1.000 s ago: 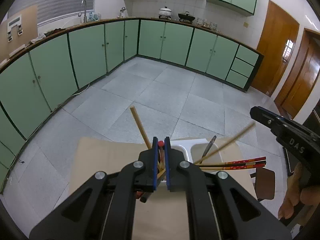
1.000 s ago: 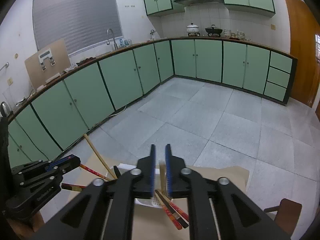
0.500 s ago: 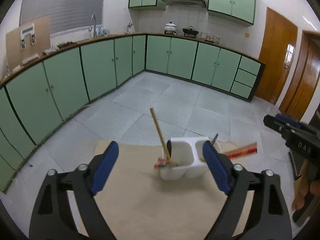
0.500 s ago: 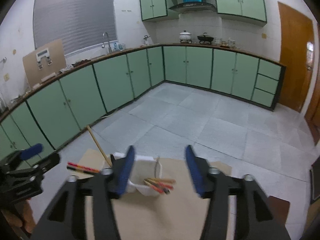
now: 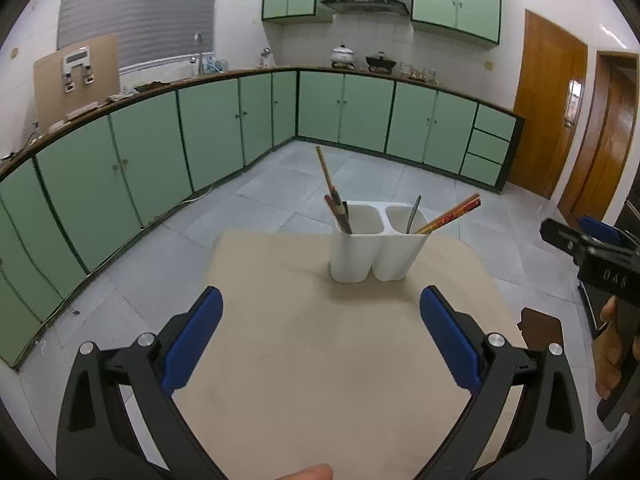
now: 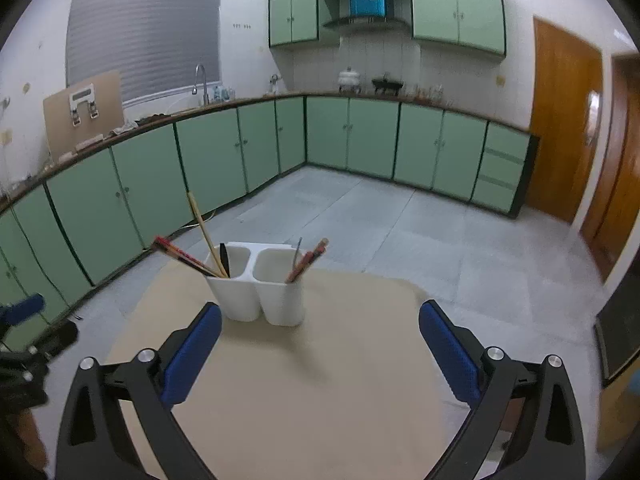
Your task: Organize utensils
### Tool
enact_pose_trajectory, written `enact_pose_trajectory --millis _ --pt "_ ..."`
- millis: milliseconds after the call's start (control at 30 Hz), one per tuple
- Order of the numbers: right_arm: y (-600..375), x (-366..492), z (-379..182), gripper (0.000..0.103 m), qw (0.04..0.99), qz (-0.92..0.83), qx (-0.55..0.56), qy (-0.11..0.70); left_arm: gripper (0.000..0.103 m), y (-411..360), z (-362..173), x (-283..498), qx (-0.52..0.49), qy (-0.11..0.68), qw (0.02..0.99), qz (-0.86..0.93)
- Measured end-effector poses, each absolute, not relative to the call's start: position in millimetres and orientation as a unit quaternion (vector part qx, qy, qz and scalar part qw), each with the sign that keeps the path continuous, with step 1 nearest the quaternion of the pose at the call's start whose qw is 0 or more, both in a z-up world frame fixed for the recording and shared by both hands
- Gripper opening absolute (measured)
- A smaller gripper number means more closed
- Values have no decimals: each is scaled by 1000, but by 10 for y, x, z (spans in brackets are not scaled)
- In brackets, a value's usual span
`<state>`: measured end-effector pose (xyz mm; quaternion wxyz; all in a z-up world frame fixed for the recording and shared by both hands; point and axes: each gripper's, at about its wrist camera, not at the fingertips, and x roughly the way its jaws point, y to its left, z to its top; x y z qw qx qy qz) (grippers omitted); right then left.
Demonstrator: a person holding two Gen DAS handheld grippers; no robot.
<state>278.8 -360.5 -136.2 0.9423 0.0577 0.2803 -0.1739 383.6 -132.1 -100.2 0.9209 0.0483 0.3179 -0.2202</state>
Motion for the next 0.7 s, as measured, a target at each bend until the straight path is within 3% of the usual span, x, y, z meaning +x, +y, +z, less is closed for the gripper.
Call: enact_pose_trajectory --millis 433,700 --pt "-2997 1498 -1227 97 949 -193 72 237 98 -781 -702 2593 43 239 955 -173" --pt "-2641 706 -1134 97 953 -202 68 218 98 -376 -620 1873 26 228 963 -143"
